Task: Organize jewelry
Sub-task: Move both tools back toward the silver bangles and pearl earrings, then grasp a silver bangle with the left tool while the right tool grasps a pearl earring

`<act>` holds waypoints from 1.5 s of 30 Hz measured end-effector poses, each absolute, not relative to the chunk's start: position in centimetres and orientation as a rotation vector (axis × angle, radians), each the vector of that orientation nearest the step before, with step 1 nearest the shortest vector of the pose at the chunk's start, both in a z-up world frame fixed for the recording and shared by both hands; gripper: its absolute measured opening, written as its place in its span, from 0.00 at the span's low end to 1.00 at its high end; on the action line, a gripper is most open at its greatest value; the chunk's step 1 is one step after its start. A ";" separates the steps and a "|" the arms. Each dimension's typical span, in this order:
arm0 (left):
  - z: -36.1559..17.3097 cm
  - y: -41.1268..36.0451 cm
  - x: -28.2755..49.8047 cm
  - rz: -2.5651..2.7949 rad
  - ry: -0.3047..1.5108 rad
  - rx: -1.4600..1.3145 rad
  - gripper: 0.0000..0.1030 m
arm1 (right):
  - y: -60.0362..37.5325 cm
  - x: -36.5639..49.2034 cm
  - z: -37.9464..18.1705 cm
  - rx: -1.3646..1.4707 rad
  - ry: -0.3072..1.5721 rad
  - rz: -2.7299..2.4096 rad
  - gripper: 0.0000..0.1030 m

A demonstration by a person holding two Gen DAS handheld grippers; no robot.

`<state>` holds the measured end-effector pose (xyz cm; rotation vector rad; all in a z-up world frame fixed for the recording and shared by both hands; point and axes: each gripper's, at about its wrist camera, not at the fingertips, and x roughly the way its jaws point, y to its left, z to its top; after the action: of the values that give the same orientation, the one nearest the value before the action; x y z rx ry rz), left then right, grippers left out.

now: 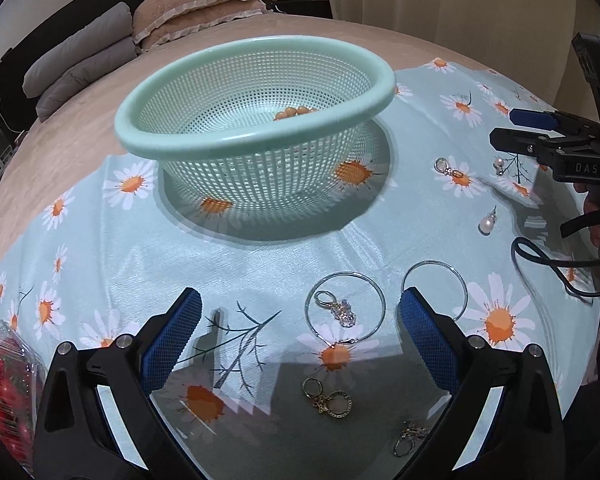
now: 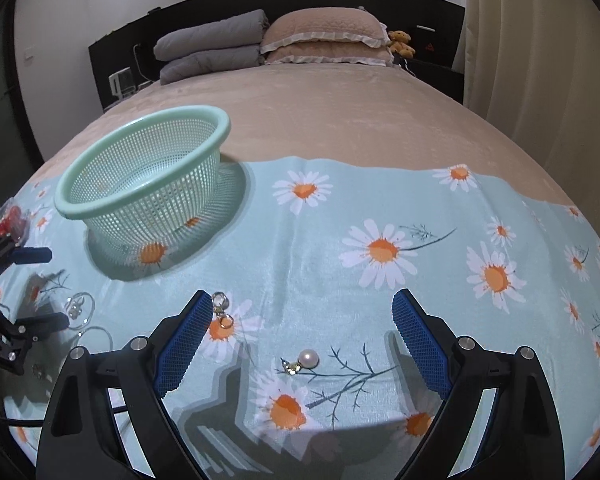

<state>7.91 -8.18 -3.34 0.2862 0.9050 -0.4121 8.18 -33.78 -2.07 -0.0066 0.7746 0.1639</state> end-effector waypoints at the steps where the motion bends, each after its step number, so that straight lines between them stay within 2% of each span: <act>1: -3.5 -8.3 7.9 -0.424 0.908 0.283 0.94 | -33.9 8.2 -2.4 -0.001 0.783 0.163 0.84; 23: -3.6 -7.5 8.7 -0.405 0.920 0.206 0.94 | -33.1 7.7 -4.5 0.004 0.834 0.184 0.84; 45: -5.3 -8.7 8.6 -0.368 0.936 0.271 0.94 | -32.6 7.9 -5.2 -0.034 0.854 0.172 0.85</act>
<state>8.61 -8.67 -5.31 0.2711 0.9355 -0.3676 7.88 -32.61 -5.16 -0.0344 0.8545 0.1718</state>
